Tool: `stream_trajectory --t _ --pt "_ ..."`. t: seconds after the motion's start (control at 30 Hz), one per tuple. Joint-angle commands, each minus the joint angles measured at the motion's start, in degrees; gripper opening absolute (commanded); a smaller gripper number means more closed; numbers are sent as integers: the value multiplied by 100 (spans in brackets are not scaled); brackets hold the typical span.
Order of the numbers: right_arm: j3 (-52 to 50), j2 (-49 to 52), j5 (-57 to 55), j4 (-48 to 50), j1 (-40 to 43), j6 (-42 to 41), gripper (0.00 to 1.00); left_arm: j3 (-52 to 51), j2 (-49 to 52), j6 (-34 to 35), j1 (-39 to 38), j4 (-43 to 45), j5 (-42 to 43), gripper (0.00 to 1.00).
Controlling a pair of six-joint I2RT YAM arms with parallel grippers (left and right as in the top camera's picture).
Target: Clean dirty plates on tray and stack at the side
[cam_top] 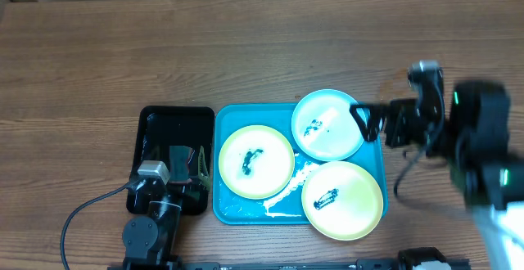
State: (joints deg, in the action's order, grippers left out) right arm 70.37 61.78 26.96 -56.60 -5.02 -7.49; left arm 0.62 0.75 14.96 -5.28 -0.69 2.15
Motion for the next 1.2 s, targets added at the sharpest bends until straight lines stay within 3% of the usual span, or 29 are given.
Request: stream_trajectory --t 0.0,0.17,0.37,0.6,0.73,1.0,1.17 --pt "1311 1145 380 -905 -63 61 100 343 42 -61 0 -273 -26 100" --pt "2758 2520 350 -2190 -291 608 100 1261 769 -337 0 -1023 -240 100" --pt "3064 2986 299 -2321 -649 605 100 3077 2643 -828 0 -1799 -365 100" --pt "3062 3032 -568 -2616 -1121 22 100 5875 5622 -988 0 -4310 -304 100" --pt "3051 3099 -695 -2964 -1228 0 100 7136 6900 -986 0 -5617 291 100" --pt "3047 3099 -890 -2813 -1523 -2 100 7805 7875 -566 0 -6000 1244 100" --pt "3047 3099 -894 -2594 -1521 0 100 7792 8166 -577 0 -5993 1123 100"
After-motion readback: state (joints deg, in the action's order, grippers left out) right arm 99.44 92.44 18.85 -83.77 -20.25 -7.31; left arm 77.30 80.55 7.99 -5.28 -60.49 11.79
